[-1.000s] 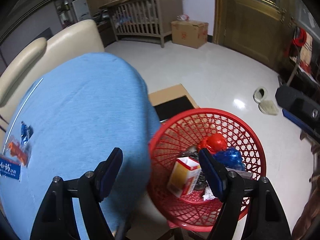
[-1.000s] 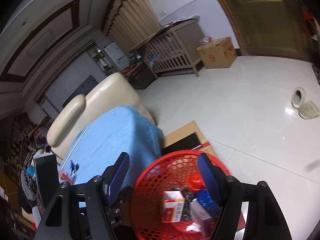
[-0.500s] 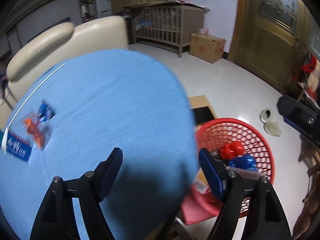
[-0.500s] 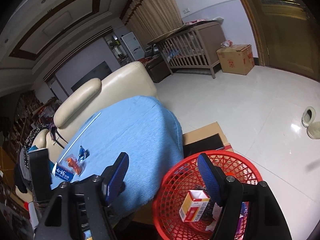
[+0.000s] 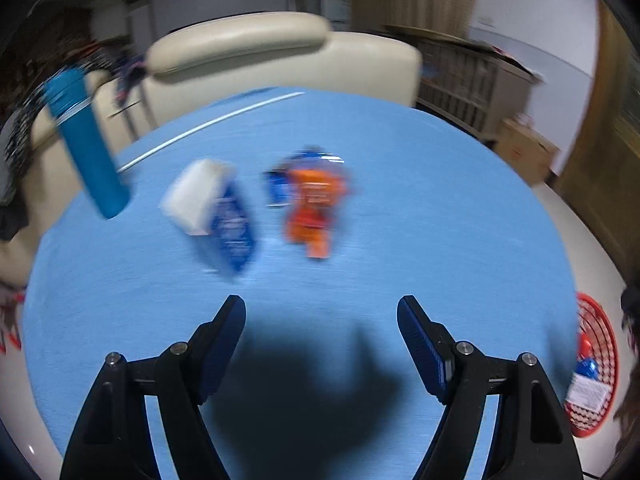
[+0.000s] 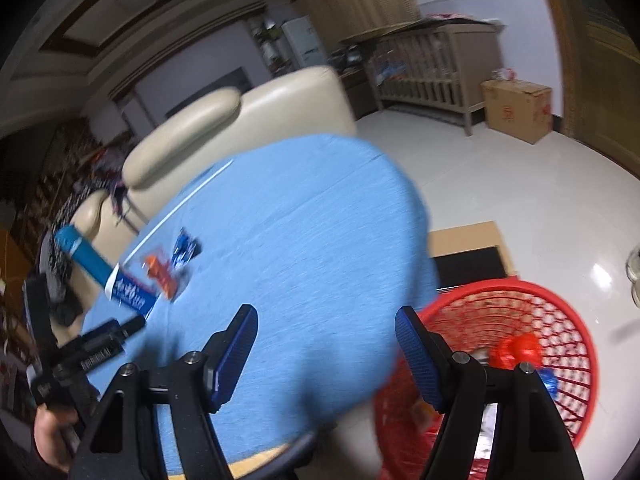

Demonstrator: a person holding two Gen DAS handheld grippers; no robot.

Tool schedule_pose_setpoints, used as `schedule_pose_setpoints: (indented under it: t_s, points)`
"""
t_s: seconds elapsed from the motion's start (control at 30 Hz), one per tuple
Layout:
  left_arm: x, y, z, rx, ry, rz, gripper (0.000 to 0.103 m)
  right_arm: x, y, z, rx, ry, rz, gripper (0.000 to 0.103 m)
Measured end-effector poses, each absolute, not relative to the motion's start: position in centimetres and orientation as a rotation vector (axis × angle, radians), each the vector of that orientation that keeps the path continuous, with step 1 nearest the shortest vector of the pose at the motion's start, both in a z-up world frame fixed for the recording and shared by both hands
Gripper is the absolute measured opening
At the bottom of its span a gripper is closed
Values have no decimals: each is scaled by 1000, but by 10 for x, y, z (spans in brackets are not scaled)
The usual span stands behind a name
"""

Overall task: Collect trash
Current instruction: 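Move both tools back over the table toward the remaining trash, then grasp the clear plastic container with the right tool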

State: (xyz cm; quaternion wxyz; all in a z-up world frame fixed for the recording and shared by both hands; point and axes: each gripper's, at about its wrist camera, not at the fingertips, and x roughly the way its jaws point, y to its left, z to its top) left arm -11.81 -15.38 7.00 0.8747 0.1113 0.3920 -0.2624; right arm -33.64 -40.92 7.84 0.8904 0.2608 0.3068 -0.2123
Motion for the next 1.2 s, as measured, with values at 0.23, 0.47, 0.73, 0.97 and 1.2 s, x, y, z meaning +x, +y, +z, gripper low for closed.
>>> schedule_pose_setpoints:
  t_s: [0.23, 0.47, 0.73, 0.97, 1.2]
  points:
    - [-84, -103, 55, 173, 842, -478, 79, -237, -358, 74, 418, 730, -241, 74]
    - [-85, -71, 44, 128, 863, -444, 79, -108, -335, 86, 426, 732, -90, 74]
    - [-76, -11, 40, 40, 883, -347, 79, -24, -300, 64, 392, 835, 59, 74]
    - [-73, 15, 40, -42, 883, -302, 79, -104, -204, 61, -32, 839, 288, 74]
    - [-84, 8, 40, -30, 875, -313, 79, -110, -238, 55, 151, 840, 74, 74]
